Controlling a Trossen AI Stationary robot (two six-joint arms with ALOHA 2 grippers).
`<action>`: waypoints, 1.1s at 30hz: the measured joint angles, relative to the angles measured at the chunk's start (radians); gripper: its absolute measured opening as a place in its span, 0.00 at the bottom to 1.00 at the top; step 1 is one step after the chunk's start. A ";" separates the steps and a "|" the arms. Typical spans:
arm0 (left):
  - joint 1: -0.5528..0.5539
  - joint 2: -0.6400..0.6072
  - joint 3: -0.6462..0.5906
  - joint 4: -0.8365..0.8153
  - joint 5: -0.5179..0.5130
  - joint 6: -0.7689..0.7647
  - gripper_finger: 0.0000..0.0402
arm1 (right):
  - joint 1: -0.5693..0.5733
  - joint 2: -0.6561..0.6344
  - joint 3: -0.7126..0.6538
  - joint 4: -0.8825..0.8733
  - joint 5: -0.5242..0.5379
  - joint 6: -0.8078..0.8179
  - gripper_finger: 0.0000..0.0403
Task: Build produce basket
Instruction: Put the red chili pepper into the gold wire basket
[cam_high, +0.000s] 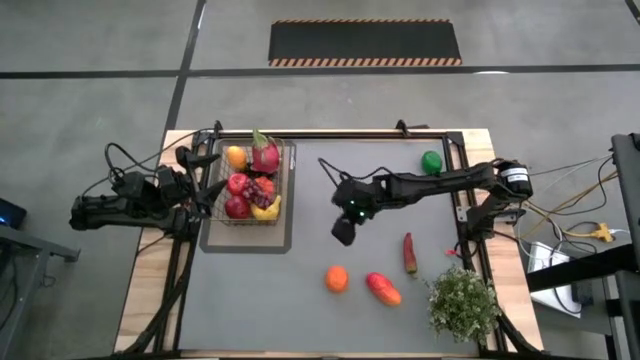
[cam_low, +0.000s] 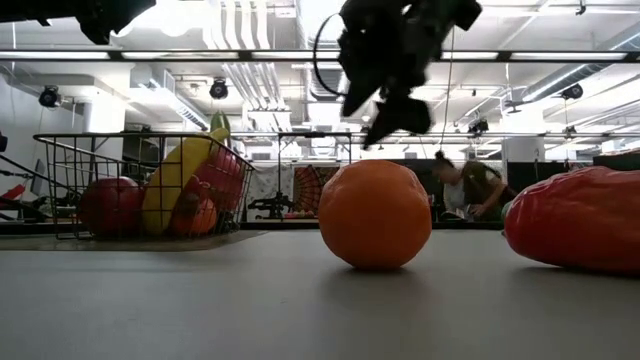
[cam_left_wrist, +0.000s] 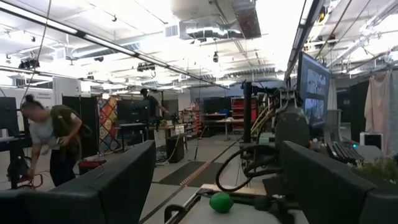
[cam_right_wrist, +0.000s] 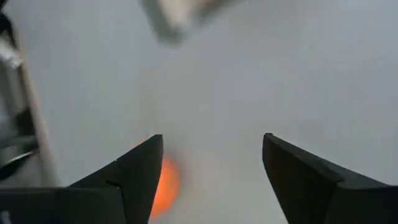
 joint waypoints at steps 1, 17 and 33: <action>0.000 0.001 0.000 -0.001 0.000 0.000 0.81 | 0.003 -0.001 0.000 -0.031 -0.042 0.053 0.65; 0.000 0.003 -0.004 0.000 0.000 0.000 0.81 | 0.102 -0.003 -0.005 -0.693 -0.090 0.540 0.64; 0.000 0.003 -0.004 0.000 -0.001 0.007 0.81 | 0.216 -0.003 -0.222 -0.679 -0.187 0.671 0.64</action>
